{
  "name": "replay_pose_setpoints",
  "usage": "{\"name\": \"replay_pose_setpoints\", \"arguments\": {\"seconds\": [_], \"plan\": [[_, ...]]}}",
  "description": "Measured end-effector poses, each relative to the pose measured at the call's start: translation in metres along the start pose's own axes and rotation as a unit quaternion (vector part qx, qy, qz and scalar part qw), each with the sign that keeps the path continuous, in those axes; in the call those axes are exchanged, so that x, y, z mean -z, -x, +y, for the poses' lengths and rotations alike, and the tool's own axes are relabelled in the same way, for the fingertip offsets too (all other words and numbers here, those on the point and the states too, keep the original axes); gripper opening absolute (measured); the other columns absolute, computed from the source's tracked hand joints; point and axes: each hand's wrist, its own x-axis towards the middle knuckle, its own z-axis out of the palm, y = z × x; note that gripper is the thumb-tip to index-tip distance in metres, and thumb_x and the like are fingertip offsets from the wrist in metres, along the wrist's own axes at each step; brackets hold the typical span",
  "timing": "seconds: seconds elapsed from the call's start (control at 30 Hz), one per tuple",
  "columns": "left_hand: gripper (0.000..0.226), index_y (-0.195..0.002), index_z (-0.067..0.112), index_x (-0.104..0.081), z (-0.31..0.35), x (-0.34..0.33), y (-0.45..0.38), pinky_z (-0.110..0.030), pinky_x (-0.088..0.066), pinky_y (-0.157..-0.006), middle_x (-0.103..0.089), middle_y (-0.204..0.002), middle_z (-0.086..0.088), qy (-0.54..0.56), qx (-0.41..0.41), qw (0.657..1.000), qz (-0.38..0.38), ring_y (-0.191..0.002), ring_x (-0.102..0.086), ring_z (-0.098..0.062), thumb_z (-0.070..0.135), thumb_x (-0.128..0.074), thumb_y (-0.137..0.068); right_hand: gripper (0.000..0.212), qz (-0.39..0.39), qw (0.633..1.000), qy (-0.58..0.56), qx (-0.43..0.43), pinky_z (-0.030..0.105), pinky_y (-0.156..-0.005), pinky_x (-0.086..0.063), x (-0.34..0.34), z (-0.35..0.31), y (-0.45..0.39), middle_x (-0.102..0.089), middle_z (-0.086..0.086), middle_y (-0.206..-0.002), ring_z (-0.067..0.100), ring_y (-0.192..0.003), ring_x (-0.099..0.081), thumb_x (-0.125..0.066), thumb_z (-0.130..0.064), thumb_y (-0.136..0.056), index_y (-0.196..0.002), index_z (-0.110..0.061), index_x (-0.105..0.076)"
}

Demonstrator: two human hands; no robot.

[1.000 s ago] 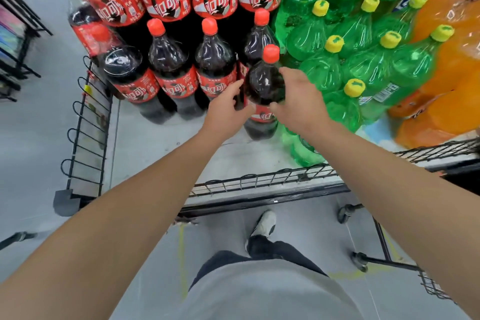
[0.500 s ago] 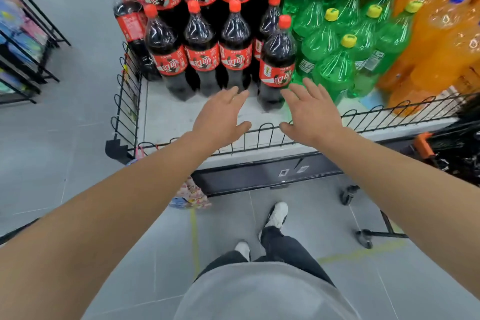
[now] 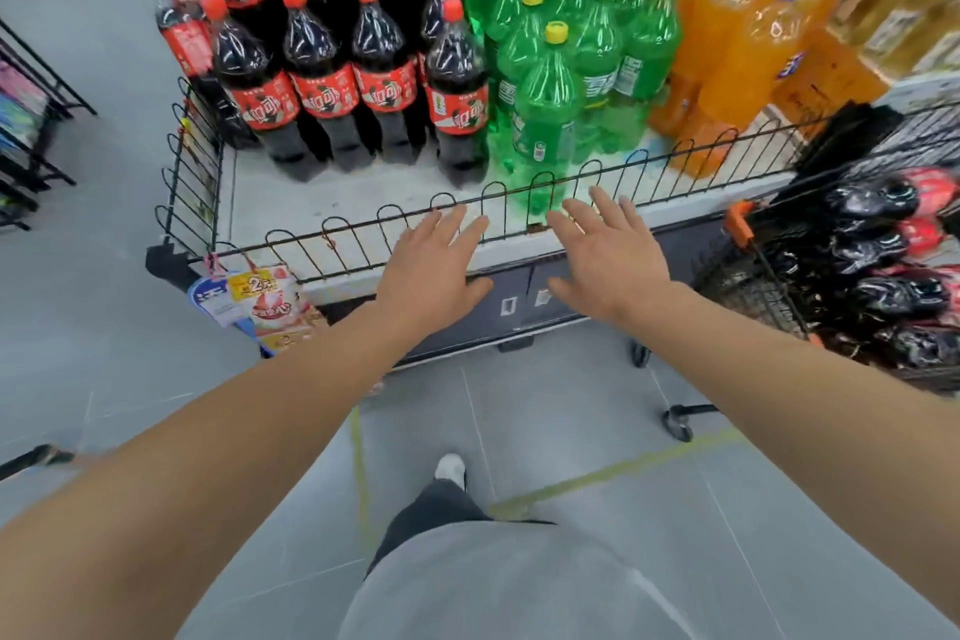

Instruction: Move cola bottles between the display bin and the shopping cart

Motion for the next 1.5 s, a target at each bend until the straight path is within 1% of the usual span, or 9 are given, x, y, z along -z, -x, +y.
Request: {"name": "replay_pose_setpoints", "arguments": {"seconds": [0.23, 0.3, 0.47, 0.63, 0.77, 1.03, 1.2, 1.33, 1.5], "plan": [[0.076, -0.158, 0.021, -0.024, 0.151, -0.035, 0.009, -0.049, -0.028, -0.118, -0.019, -0.165, -0.01, 0.004, -0.035, 0.999, -0.019, -0.149, -0.022, -0.035, 0.049, -0.056, -0.095, 0.081, -0.034, 0.999, 0.012, -0.036, 0.051, -0.129, -0.004, -0.037, 0.127, 0.109, -0.014, 0.005, -0.171, 0.034, -0.159, 0.0, -0.051, -0.054, -0.1, -0.164, -0.02, -0.014], [0.077, -0.158, 0.021, -0.025, 0.194, -0.044, 0.005, -0.047, -0.026, -0.119, -0.021, -0.165, -0.011, 0.006, -0.049, 0.999, -0.024, -0.149, -0.023, -0.035, 0.048, -0.058, -0.095, 0.082, -0.041, 0.998, 0.009, -0.054, 0.051, -0.129, -0.004, -0.049, 0.165, 0.136, -0.013, 0.005, -0.171, 0.033, -0.159, 0.001, -0.05, -0.055, -0.1, -0.163, -0.02, -0.013], [0.077, -0.159, 0.025, -0.019, 0.288, -0.063, -0.022, -0.047, -0.021, -0.122, -0.014, -0.167, -0.009, 0.016, -0.089, 0.995, -0.052, -0.152, -0.016, -0.032, 0.051, -0.055, -0.096, 0.08, -0.057, 0.991, -0.029, -0.114, 0.051, -0.129, -0.004, -0.072, 0.251, 0.193, -0.016, 0.003, -0.17, 0.032, -0.159, 0.001, -0.051, -0.054, -0.099, -0.163, -0.022, -0.015], [0.076, -0.16, 0.025, -0.018, 0.368, -0.074, -0.071, -0.048, -0.02, -0.123, -0.013, -0.167, -0.008, 0.034, -0.131, 0.989, -0.063, -0.153, -0.015, -0.032, 0.049, -0.054, -0.098, 0.076, -0.061, 0.982, -0.049, -0.172, 0.051, -0.128, -0.006, -0.09, 0.33, 0.218, -0.021, 0.003, -0.168, 0.032, -0.159, -0.005, -0.05, -0.056, -0.099, -0.161, -0.022, -0.022], [0.076, -0.16, 0.023, -0.016, 0.42, -0.087, -0.127, -0.048, -0.02, -0.123, -0.013, -0.167, -0.011, 0.044, -0.168, 0.982, -0.075, -0.153, -0.015, -0.034, 0.05, -0.053, -0.099, 0.081, -0.09, 0.972, -0.059, -0.208, 0.051, -0.129, -0.005, -0.098, 0.396, 0.216, -0.017, 0.003, -0.17, 0.032, -0.159, -0.002, -0.053, -0.056, -0.099, -0.163, -0.022, -0.017], [0.077, -0.16, 0.02, -0.018, 0.49, -0.108, -0.249, -0.046, -0.021, -0.123, -0.016, -0.166, -0.012, 0.067, -0.207, 0.97, -0.104, -0.152, -0.018, -0.034, 0.049, -0.055, -0.098, 0.078, -0.106, 0.955, -0.079, -0.264, 0.051, -0.129, -0.004, -0.095, 0.509, 0.165, -0.016, 0.004, -0.17, 0.032, -0.159, 0.0, -0.052, -0.053, -0.1, -0.163, -0.022, -0.018], [0.078, -0.161, 0.022, -0.015, 0.51, -0.114, -0.311, -0.046, -0.021, -0.123, -0.012, -0.167, -0.009, 0.085, -0.182, 0.971, -0.132, -0.153, -0.015, -0.033, 0.05, -0.053, -0.099, 0.081, -0.099, 0.95, -0.096, -0.28, 0.051, -0.129, -0.008, -0.097, 0.569, 0.126, -0.016, 0.006, -0.171, 0.032, -0.159, -0.004, -0.051, -0.056, -0.1, -0.164, -0.021, -0.016], [0.078, -0.16, 0.02, -0.018, 0.525, -0.121, -0.355, -0.046, -0.024, -0.122, -0.015, -0.167, -0.011, 0.093, -0.159, 0.973, -0.135, -0.152, -0.018, -0.033, 0.05, -0.054, -0.098, 0.083, -0.092, 0.949, -0.11, -0.281, 0.051, -0.127, -0.016, -0.114, 0.621, 0.095, -0.024, 0.006, -0.168, 0.032, -0.157, -0.015, -0.053, -0.058, -0.095, -0.162, -0.019, -0.022], [0.078, -0.16, 0.021, -0.018, 0.553, -0.141, -0.403, -0.043, -0.023, -0.123, -0.015, -0.167, -0.009, 0.115, -0.08, 0.98, -0.139, -0.152, -0.018, -0.03, 0.049, -0.055, -0.097, 0.081, -0.098, 0.946, -0.154, -0.269, 0.048, -0.127, -0.02, -0.138, 0.689, 0.053, -0.034, 0.01, -0.163, 0.033, -0.154, -0.024, -0.055, -0.056, -0.095, -0.159, -0.015, -0.029]]}}
